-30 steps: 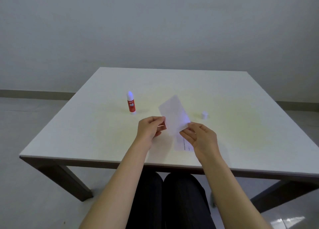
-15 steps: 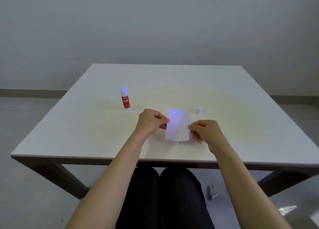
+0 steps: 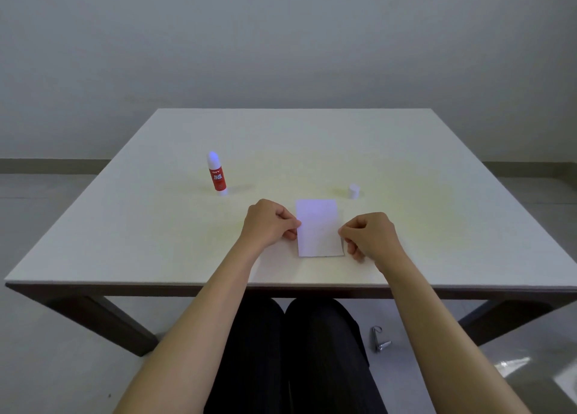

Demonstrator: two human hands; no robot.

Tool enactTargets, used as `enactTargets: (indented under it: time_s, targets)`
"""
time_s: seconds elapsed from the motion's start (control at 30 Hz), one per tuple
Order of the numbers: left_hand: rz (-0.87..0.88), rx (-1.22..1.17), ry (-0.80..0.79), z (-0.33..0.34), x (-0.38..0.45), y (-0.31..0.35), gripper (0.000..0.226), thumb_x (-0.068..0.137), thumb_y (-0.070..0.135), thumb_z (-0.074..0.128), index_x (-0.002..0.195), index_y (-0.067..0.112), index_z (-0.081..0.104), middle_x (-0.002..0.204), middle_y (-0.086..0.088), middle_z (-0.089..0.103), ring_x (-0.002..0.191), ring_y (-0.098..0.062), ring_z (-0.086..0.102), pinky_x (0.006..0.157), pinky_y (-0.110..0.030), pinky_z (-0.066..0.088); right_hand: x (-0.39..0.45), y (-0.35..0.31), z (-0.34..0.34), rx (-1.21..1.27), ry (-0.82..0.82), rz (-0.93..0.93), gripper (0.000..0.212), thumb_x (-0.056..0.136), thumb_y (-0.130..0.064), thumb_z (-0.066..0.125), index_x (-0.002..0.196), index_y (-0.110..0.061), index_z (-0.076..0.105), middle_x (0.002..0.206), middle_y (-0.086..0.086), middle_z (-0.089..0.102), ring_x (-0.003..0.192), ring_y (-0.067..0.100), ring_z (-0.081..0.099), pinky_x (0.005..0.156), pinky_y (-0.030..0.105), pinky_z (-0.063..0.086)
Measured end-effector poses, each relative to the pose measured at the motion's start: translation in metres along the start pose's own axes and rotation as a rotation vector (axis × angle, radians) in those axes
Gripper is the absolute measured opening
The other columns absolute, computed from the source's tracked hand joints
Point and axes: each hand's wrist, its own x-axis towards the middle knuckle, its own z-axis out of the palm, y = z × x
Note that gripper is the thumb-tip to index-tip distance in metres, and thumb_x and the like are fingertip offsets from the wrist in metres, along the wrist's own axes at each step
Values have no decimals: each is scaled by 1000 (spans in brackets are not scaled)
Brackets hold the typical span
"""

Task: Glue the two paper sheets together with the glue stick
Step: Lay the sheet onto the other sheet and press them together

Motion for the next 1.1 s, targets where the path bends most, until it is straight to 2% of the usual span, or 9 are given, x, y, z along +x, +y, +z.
enactTargets:
  time_s: [0.2, 0.4, 0.63, 0.77, 0.87, 1.0, 1.1]
  targets:
    - [8, 27, 4, 2, -1, 1, 10, 76, 10, 72, 67, 8, 71, 62, -1, 71, 48, -6, 66, 73, -21, 52, -2, -1, 0, -41, -1, -26, 14, 76, -1, 60, 63, -2, 66, 41, 6, 58, 25, 12, 46, 33, 16, 38]
    - [18, 59, 17, 5, -1, 2, 9, 76, 8, 72, 67, 6, 70, 59, 1, 69, 46, -5, 65, 70, -21, 53, -4, -2, 0, -89, 4, -50, 11, 77, 1, 58, 70, 6, 66, 44, 9, 58, 24, 9, 45, 32, 14, 37]
    - [74, 188, 70, 12, -4, 5, 11, 71, 6, 67, 61, 4, 68, 52, 1, 67, 55, -17, 69, 67, -27, 55, -5, -4, 4, -156, 28, -84, 8, 72, 5, 55, 69, 8, 62, 49, 15, 60, 22, 8, 43, 33, 17, 40]
    - [106, 251, 84, 16, -4, 5, 11, 70, 4, 64, 60, 0, 66, 52, -2, 65, 63, -26, 69, 65, -31, 54, -4, -4, 8, -235, 47, -123, 6, 68, 5, 53, 65, 2, 57, 50, 15, 60, 31, 19, 46, 44, 26, 44]
    - [146, 321, 115, 19, -3, 3, 10, 74, 8, 66, 67, 0, 66, 68, -8, 70, 76, -28, 65, 66, -35, 50, -3, -3, 9, -258, 51, -128, 8, 69, 5, 53, 66, -2, 55, 54, 16, 61, 34, 22, 47, 46, 29, 46]
    - [208, 450, 187, 19, -3, -1, 24, 79, 24, 71, 94, 11, 59, 94, -4, 64, 88, -24, 58, 69, -33, 42, -2, -1, 9, -235, 65, -145, 12, 72, 7, 54, 73, -4, 49, 61, 18, 59, 36, 22, 48, 41, 28, 42]
    - [418, 620, 142, 14, 1, -5, 38, 82, 30, 67, 117, 19, 56, 118, -1, 56, 108, -21, 55, 86, -33, 40, -2, 1, 10, -219, 71, -159, 16, 74, 7, 56, 77, -6, 46, 66, 18, 56, 41, 27, 51, 39, 28, 40]
